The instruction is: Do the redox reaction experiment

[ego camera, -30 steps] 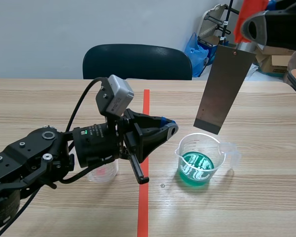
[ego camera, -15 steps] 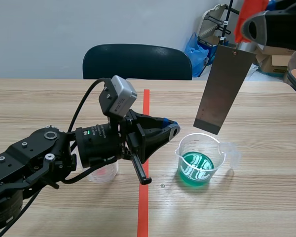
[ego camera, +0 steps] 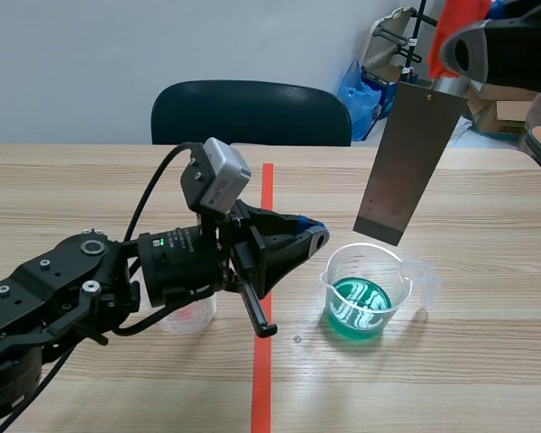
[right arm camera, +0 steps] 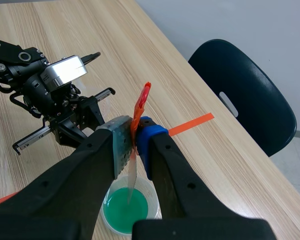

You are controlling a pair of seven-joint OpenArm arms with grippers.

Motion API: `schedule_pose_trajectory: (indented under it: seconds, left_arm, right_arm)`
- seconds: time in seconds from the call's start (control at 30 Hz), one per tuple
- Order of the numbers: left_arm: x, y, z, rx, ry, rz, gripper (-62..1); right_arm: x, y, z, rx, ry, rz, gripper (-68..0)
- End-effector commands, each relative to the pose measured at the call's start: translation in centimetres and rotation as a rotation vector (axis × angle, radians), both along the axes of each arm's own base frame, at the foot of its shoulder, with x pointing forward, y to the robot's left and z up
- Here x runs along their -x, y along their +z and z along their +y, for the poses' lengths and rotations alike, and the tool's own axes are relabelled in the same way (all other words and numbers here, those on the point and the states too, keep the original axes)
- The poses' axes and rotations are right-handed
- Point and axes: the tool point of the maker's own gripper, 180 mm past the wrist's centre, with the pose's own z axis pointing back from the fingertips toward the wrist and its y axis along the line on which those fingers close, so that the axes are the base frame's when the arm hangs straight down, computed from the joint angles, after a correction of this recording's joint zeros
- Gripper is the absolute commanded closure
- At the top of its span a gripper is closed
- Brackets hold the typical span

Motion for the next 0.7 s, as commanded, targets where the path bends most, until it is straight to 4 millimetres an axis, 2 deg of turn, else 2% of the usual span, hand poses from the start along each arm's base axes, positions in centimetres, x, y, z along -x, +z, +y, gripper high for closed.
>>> schedule_pose_trajectory:
  seconds: [0.0,0.17,0.3,0.37,0.5,0.67]
  left_arm:
    - [-0.4,1.2,-0.2,0.030,0.001,-0.021,-1.9]
    - [-0.5,1.1,0.0,0.022,0.001,-0.024,-1.9]
    - [-0.6,0.2,1.9,-0.023,0.011,-0.025,-1.9]
    - [-0.4,0.1,3.8,-0.009,0.028,-0.022,-1.9]
    - [0.2,0.4,8.9,0.004,0.080,-0.003,-1.8]
    - [3.0,1.1,15.5,-0.076,0.115,0.019,-1.8]
  right_arm:
    - [0.1,1.1,0.2,-0.007,0.018,-0.032,-0.8]
    - [0.1,1.1,0.2,-0.007,0.018,-0.032,-0.8]
    - [0.1,1.1,0.2,-0.007,0.018,-0.032,-0.8]
    - [0.1,1.1,0.2,-0.007,0.018,-0.032,-0.8]
    - [0.1,1.1,0.2,-0.007,0.018,-0.032,-0.8]
    - [0.1,1.1,0.2,-0.007,0.018,-0.032,-0.8]
